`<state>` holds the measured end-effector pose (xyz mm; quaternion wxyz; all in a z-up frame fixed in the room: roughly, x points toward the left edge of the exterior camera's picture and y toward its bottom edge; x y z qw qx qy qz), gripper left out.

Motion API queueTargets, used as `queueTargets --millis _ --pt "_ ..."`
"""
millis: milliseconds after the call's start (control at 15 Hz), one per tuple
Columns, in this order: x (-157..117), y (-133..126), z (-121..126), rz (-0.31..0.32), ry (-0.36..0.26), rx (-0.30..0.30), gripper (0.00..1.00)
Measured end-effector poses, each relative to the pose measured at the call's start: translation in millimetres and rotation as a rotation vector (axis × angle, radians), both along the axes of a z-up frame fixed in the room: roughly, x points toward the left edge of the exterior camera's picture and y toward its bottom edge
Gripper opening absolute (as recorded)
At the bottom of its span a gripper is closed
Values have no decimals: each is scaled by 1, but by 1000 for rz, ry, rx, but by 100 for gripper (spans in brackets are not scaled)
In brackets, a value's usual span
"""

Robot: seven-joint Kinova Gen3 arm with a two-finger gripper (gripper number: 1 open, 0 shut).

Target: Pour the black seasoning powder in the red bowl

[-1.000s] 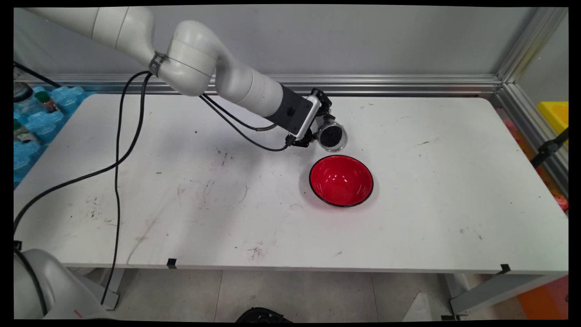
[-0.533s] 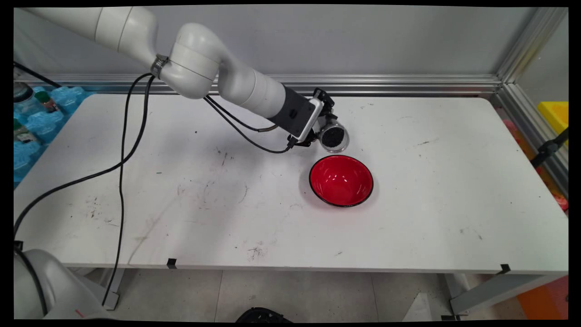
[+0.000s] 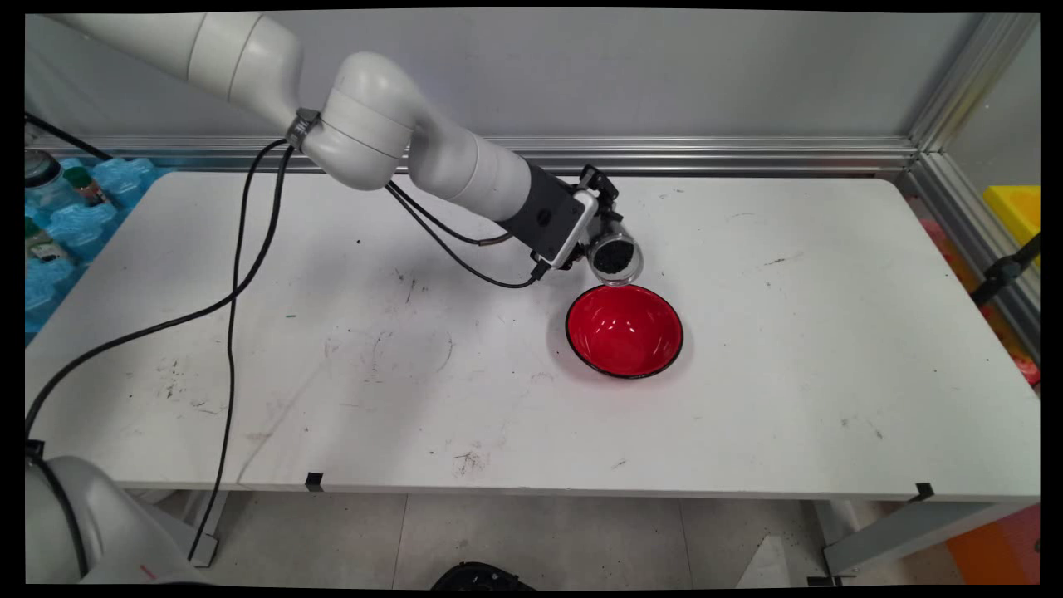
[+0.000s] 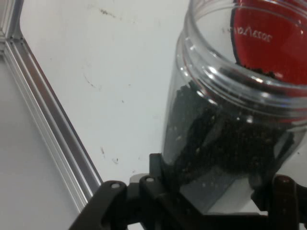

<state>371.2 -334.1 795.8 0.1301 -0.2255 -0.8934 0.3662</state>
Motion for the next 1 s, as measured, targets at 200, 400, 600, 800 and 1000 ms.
queueTargets --millis 200,400,600,800,1000 --pt "-5 0 -1 -6 -18 -15 0" --pt "-9 1 -2 -13 -33 -28 0" --pt "-13 2 -3 -20 -46 -38 0" --pt "-17 3 -3 -27 -59 -52 0" --pt "-21 5 -3 -40 -78 -75 0"
